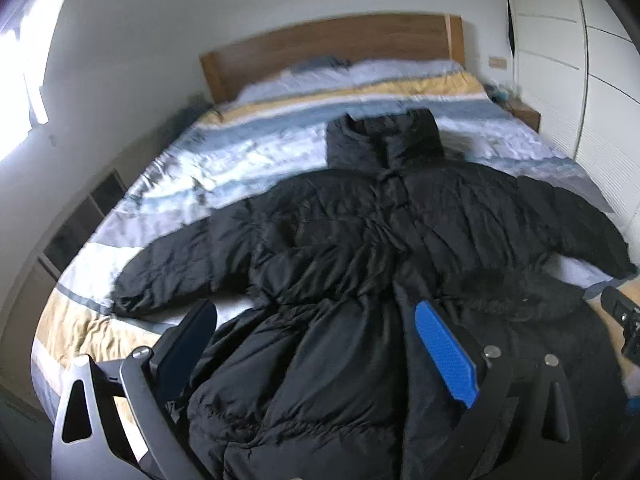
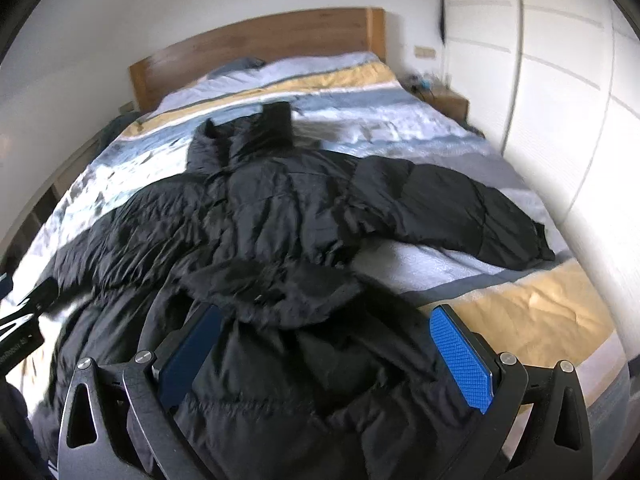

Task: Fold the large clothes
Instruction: 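Grasp the coat sleeve with the right tool and lift it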

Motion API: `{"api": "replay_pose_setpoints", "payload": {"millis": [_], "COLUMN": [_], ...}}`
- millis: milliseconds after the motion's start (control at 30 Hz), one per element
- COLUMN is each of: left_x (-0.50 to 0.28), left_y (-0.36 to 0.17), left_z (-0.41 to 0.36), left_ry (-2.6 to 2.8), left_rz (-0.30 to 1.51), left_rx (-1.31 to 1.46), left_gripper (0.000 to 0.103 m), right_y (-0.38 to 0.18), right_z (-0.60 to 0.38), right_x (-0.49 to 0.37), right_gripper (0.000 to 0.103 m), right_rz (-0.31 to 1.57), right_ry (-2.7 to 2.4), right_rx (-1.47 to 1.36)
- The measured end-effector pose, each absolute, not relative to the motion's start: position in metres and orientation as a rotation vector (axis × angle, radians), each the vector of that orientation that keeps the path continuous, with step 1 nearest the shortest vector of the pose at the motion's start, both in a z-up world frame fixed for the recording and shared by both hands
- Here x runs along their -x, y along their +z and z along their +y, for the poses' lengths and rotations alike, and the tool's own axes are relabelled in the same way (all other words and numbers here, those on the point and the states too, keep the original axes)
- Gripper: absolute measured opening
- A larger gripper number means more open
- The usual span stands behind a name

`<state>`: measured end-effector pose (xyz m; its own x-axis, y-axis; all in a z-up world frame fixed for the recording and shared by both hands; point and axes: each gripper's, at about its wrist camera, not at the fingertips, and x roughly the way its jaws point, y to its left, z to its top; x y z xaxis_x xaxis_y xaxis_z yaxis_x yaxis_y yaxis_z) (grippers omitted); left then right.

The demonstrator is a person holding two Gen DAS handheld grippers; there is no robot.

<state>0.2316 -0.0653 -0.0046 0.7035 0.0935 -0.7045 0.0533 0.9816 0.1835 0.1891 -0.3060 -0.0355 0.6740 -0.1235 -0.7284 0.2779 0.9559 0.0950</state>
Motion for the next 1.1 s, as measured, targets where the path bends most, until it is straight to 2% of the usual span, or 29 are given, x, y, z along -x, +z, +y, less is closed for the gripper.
{"api": "replay_pose_setpoints", "payload": {"millis": [333, 567, 733, 1100], "left_x": [-0.281, -0.305, -0.318, -0.328], "left_y": [0.037, 0.063, 0.067, 0.057], "left_z": [-0.083, -0.104, -0.114, -0.119], "left_ry": [0.119, 0.173, 0.194, 0.243], "left_rz": [0.945, 0.958, 0.989, 1.065], "left_rx": [-0.215, -0.265, -0.264, -0.272], "left_gripper": [0.100, 0.100, 0.100, 0.100], "right_y": [-0.043, -0.059, -0.070, -0.133], "right_z": [-0.400, -0.447, -0.470, -0.525], "right_x": [-0.227, -0.250, -0.270, -0.279], "right_gripper": [0.103, 0.103, 0.103, 0.103], "right_rz": [0.994, 1.077, 1.090, 1.122], "right_ry": [-0.293, -0.323, -0.332, -0.397], "right_rx": [-0.336, -0.386, -0.417, -0.643]}}
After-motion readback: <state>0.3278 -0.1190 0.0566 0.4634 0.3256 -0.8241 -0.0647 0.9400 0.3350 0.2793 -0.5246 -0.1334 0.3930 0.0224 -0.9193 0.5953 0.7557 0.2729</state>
